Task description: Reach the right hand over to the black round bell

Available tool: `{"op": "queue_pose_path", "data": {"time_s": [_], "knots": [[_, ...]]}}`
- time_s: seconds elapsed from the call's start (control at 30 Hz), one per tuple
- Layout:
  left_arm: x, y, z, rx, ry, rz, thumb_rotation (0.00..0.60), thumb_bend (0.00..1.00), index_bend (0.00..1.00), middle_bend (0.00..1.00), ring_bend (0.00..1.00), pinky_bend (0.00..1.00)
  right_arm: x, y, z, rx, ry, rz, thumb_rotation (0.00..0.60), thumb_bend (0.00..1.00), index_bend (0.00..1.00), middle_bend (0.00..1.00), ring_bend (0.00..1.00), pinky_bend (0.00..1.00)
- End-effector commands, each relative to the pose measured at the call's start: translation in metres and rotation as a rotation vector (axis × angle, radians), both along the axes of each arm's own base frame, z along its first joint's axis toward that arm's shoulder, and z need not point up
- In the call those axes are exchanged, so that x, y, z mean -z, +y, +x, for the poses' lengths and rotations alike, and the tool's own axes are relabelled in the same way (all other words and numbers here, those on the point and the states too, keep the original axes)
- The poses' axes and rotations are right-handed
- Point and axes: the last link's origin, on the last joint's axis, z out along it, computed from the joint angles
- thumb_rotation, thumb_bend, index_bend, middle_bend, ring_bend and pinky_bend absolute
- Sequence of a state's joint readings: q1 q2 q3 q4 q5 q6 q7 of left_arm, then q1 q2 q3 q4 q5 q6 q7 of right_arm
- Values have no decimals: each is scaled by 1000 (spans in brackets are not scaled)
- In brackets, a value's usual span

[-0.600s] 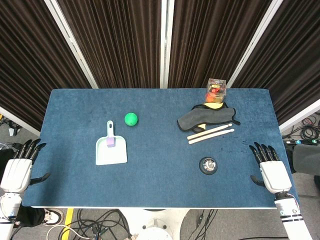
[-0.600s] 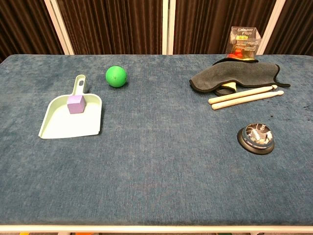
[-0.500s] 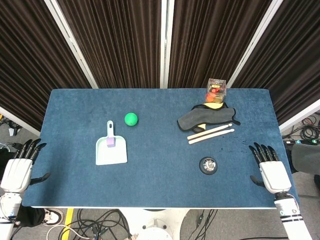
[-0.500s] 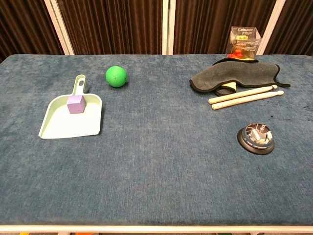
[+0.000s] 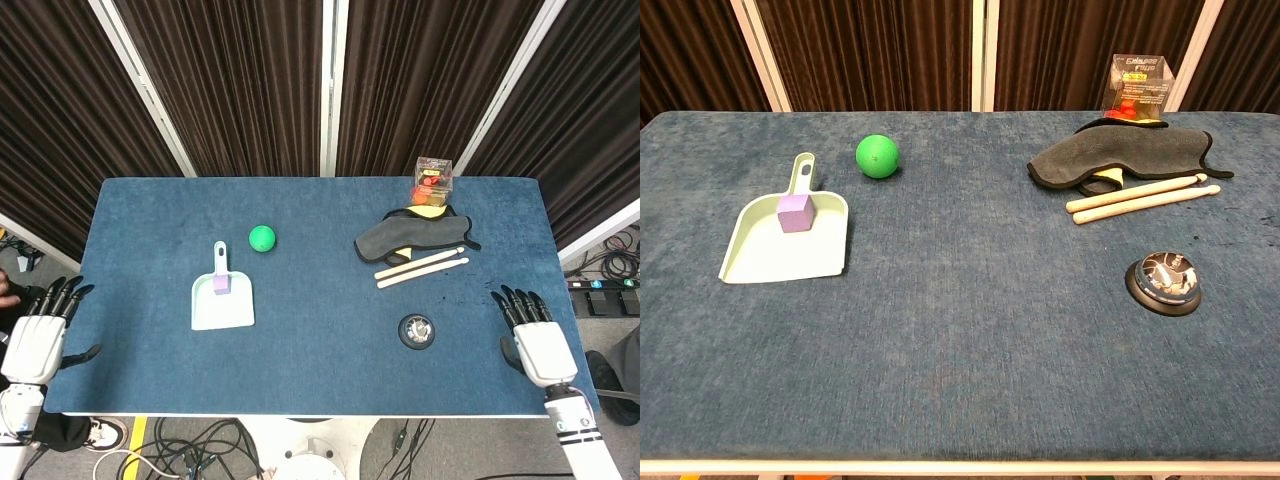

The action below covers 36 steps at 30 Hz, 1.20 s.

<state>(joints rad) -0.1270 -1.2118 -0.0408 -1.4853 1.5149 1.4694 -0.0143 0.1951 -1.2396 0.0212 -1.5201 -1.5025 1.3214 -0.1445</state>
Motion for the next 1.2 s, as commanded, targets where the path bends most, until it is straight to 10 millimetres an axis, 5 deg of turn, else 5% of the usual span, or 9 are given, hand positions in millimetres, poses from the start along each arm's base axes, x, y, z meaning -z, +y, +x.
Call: {"op": "queue_pose_path", "data": {"time_s": [0.03,0.13,0.2,0.27,0.33,0.63,1.2], "knots": [[0,-2,-1,-5,-1,-2,600,88,149,67,13,163,2,1,1,-3,6,-10,600,1000,0,55,5,26],[1,-3,-4,-14,-2,1,600,88,149,67,13,160,-1,-1,3,-41,8,-39,600,1000,0,278,286,347],[3,-3,-7,-26,-9,-2,600,88,149,67,13,156,-1,0,1,-41,-16,-29,600,1000,0,546,553,565],[5,-3,-8,-27,-6,-11,600,87,149,67,13,154,-1,0,1,-43,-5,-19,600,1000,0,784,732,676],[6,-2,-7,-18,-1,-14,600,87,149,66,13,154,1,0,1,-44,2,-11,600,1000,0,897,835,742],[4,-3,-5,-16,-1,-8,600,88,150,67,13,154,12,4,1,-34,19,42,600,1000,0,939,889,780],[5,-5,-13,-35,2,-12,600,88,150,66,13,154,63,17,11,-65,90,272,600,1000,0,939,889,780]]}}
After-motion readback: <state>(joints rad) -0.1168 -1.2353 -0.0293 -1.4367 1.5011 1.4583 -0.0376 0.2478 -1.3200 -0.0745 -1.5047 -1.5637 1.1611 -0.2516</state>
